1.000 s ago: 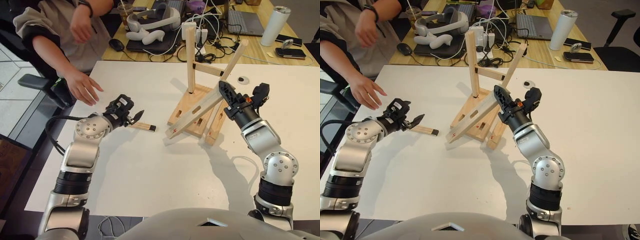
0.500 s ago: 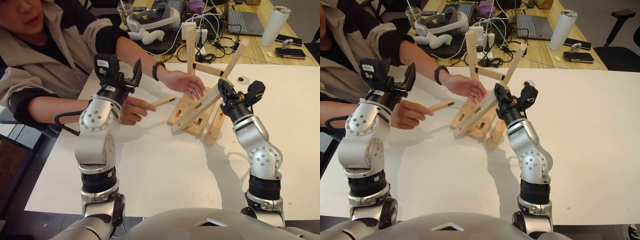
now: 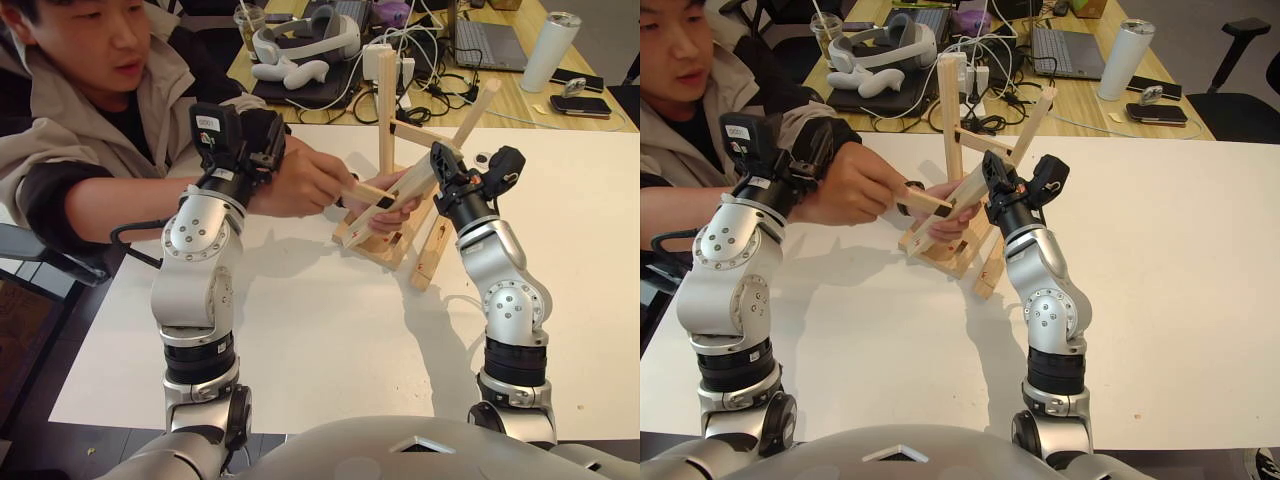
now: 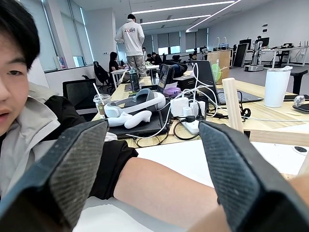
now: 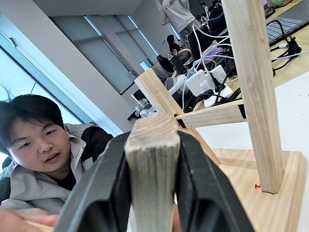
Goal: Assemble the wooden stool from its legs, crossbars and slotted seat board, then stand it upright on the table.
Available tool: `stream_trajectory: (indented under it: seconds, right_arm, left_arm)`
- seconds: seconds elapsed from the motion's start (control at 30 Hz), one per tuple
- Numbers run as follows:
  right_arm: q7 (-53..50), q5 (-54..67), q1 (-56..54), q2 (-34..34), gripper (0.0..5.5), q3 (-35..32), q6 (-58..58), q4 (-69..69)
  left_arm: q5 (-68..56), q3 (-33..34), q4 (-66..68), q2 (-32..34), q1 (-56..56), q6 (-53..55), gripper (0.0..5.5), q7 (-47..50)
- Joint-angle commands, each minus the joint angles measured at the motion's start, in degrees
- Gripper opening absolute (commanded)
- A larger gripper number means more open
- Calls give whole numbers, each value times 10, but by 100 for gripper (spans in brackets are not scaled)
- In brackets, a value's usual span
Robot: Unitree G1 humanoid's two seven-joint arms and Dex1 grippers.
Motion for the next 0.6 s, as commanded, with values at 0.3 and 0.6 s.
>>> stream_trajectory:
  seconds: [0.3, 0.6]
  right_arm:
    - [15, -6, -11, 6, 100, 10, 22, -9]
    - [33, -21, -9, -4, 100, 28, 37, -23]
  left_arm:
    - [7, -13, -5, 6, 0, 9, 344, 2]
    - [9, -14, -7, 5, 4, 9, 344, 4]
